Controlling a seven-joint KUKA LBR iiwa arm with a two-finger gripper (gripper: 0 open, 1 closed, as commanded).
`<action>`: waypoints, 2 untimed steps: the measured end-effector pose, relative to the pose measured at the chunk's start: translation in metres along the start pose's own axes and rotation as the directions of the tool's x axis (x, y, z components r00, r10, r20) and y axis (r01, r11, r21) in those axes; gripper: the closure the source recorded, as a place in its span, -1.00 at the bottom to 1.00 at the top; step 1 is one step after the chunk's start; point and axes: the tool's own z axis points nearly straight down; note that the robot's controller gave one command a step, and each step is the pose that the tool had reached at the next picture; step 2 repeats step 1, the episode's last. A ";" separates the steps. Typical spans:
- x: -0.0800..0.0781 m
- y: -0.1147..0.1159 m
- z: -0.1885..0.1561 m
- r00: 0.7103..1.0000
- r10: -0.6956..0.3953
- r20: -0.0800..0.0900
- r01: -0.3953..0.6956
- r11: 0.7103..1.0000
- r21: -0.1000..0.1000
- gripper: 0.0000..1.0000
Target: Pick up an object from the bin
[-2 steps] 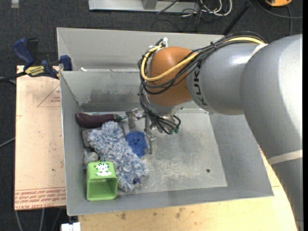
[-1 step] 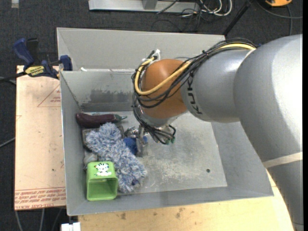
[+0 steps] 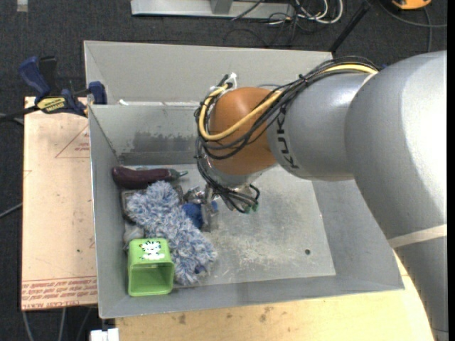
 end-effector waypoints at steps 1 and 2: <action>0.023 -0.001 -0.166 0.999 -0.034 0.003 0.034 0.999 0.001 1.00; 0.023 -0.001 -0.166 0.999 -0.034 0.003 0.034 0.999 0.001 1.00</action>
Offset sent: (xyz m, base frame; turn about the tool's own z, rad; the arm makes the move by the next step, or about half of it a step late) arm 0.0000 0.0000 0.0000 0.0000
